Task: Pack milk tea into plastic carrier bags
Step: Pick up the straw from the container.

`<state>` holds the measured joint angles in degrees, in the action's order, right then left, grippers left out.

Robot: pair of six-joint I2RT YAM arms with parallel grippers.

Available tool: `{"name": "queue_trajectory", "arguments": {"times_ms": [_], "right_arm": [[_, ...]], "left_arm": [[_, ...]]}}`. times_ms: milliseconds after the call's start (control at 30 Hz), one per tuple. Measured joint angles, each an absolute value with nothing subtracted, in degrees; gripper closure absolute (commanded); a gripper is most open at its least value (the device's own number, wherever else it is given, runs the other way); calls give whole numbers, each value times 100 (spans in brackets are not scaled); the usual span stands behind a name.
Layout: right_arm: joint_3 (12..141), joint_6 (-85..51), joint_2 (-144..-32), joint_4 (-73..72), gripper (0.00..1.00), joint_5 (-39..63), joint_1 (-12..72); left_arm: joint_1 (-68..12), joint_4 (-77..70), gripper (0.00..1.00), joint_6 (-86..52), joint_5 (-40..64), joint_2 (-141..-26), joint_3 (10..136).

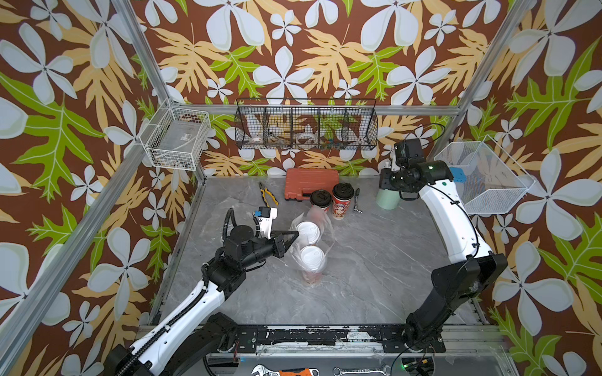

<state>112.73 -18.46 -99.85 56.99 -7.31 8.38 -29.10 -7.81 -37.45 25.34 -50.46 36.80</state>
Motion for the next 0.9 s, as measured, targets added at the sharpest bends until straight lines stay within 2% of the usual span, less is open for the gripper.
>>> {"name": "queue_trajectory", "arguments": {"times_ms": [200, 533, 733, 900], "right_arm": [[11467, -1540, -10674, 4967, 48, -521, 309], [13970, -1096, -12779, 4584, 55, -491, 150], [14086, -873, -13181, 4287, 58, -508, 104], [14086, -722, -13364, 3988, 65, -561, 106]], "left_arm": [[-2910, -803, 100, -3771, 2539, -5022, 3579], [-2910, -891, 100, -3870, 2556, -4941, 3411], [-2910, -943, 100, -3924, 2563, -4936, 3371], [-2910, -945, 100, -3957, 2576, -4904, 3367]]}}
